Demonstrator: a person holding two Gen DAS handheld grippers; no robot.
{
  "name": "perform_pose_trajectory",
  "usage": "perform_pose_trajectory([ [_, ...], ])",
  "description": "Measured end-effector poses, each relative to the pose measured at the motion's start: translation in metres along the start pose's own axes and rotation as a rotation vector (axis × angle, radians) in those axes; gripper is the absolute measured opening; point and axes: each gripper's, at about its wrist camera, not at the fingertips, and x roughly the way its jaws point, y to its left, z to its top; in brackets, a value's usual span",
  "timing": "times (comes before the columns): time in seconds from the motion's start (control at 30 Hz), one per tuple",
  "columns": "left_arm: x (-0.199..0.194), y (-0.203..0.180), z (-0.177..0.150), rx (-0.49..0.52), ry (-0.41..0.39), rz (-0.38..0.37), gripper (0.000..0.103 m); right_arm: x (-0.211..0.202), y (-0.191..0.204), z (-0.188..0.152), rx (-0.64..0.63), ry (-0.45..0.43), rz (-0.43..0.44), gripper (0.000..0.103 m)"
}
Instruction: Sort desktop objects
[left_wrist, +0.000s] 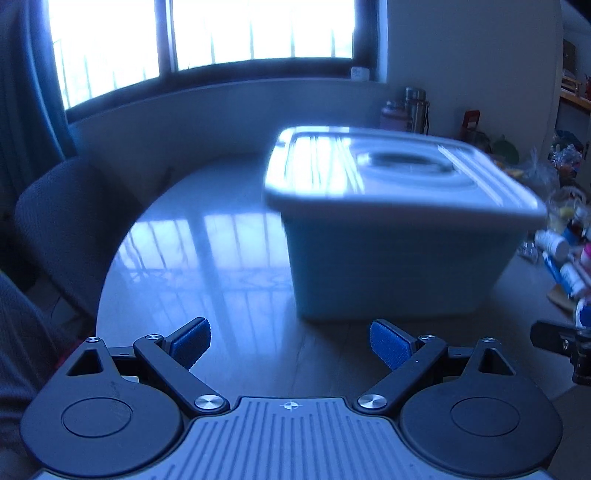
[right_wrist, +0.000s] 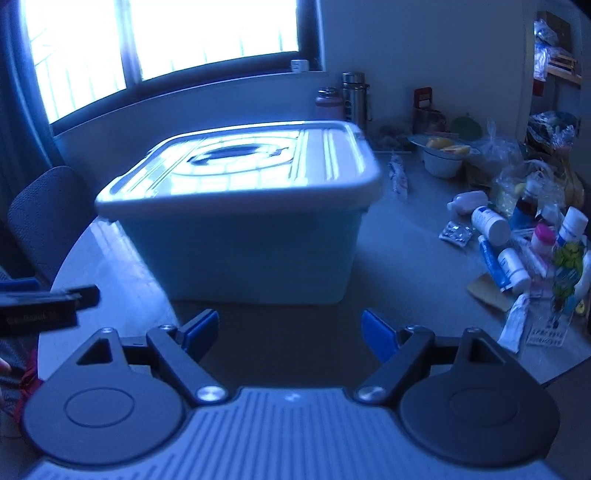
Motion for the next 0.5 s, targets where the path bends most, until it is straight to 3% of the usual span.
perform_pose_trajectory([
  [0.2,0.001,0.0,-0.049,0.021,-0.056,0.027,0.095,0.003,0.011,-0.04,-0.006,-0.032,0.005,0.085],
  [0.5,0.012,0.006,-0.09,-0.058,-0.093,0.031,0.095,0.0,0.02,-0.089,-0.052,-0.1,0.001,0.085],
])
